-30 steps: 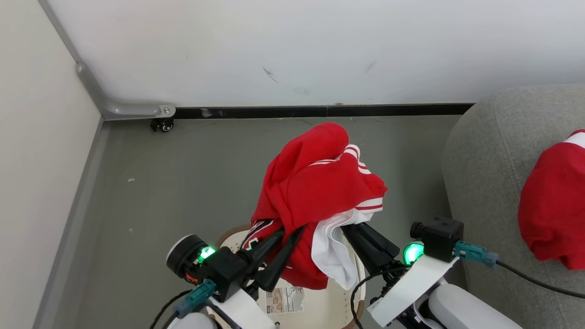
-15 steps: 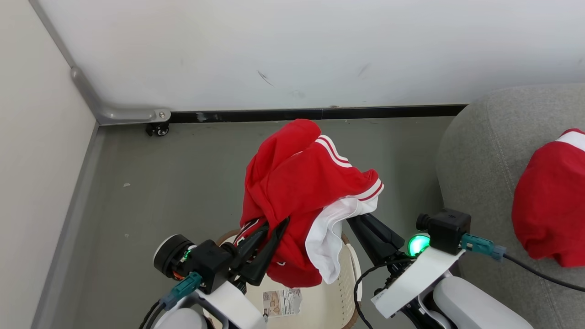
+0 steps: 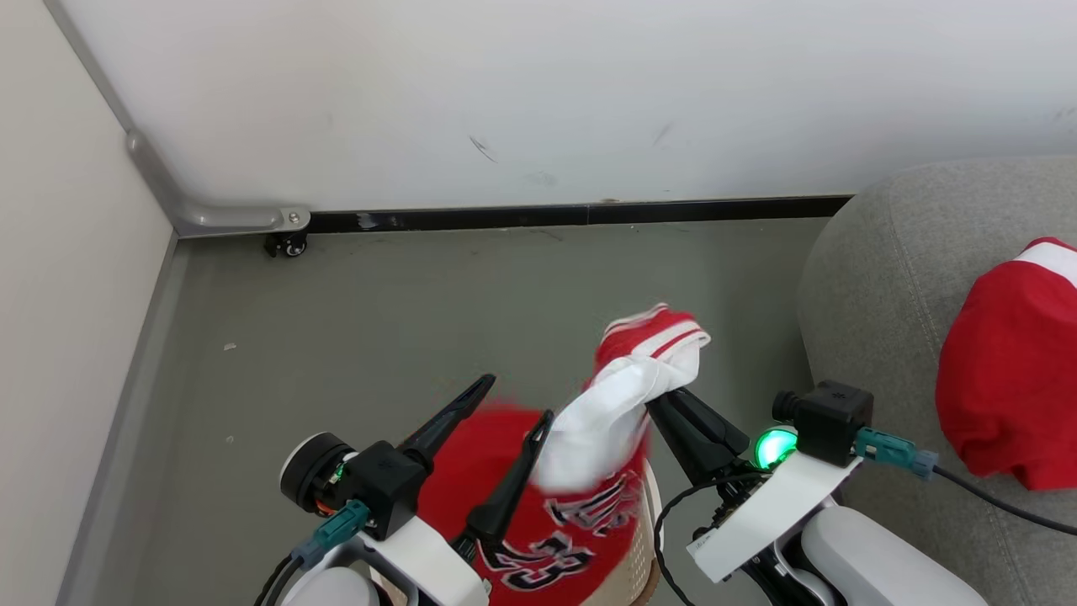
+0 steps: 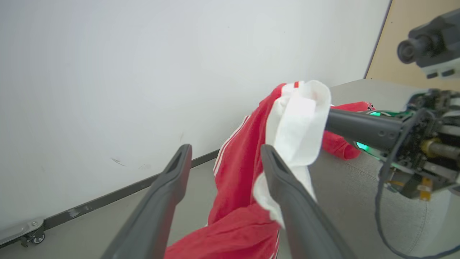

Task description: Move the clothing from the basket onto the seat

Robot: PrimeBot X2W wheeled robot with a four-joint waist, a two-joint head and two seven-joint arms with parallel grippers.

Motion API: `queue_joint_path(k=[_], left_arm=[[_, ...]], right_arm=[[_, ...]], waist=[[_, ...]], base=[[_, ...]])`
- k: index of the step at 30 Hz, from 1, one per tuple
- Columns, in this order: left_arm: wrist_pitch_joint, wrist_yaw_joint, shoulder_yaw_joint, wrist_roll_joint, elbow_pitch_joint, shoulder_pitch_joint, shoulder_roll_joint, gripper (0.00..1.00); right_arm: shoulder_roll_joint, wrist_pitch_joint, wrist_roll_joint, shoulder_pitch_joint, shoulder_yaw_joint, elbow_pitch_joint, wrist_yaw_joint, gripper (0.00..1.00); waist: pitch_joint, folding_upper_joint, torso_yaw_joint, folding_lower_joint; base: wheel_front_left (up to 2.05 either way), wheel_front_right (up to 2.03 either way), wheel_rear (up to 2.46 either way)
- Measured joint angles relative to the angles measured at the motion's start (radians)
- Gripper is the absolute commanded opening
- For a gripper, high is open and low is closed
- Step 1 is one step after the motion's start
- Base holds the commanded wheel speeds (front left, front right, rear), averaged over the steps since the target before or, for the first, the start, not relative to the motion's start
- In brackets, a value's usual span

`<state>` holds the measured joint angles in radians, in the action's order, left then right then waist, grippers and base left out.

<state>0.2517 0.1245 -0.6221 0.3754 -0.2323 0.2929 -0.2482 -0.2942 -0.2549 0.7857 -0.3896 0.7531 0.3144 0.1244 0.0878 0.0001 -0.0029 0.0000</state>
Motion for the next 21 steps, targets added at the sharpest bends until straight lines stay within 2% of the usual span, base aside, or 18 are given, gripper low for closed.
queue_joint_path(k=[7,21], left_arm=[[0.001,0.0,0.006,0.0,-0.008,0.0,-0.001,1.0],[0.001,0.0,-0.007,-0.001,-0.007,0.0,-0.001,1.0]], right_arm=[[-0.005,0.0,-0.003,0.0,-0.017,-0.014,0.0,0.0],[-0.051,0.0,-0.04,0.018,-0.147,-0.033,0.0,0.0]], waist=[[-0.003,0.0,-0.003,0.0],[-0.013,0.0,-0.026,0.0]], base=[[0.0,0.0,0.0],[0.0,0.0,0.0]])
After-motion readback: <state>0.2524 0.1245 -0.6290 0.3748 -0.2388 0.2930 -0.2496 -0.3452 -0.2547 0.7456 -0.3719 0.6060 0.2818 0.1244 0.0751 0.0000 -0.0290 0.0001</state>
